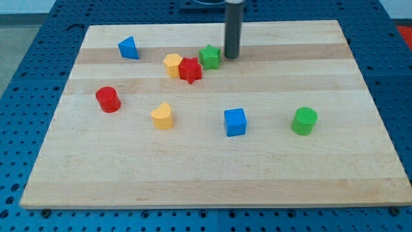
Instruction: Push the blue triangle to the left side of the green star
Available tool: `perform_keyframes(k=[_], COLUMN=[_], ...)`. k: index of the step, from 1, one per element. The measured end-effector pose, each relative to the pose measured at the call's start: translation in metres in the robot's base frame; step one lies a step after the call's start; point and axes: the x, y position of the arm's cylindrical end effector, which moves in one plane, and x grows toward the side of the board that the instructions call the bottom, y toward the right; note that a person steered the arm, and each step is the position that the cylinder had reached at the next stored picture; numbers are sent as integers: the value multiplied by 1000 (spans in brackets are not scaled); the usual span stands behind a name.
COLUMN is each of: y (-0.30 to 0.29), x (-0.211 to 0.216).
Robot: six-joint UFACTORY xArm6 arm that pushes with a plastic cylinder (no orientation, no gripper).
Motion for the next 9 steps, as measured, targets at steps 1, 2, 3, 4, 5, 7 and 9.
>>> perform_keyframes(k=[1,2,3,4,5,7,9], y=[-33,-27,8,-2,-82,-230,-266], x=[0,0,-23,-68,-105,-99,-67])
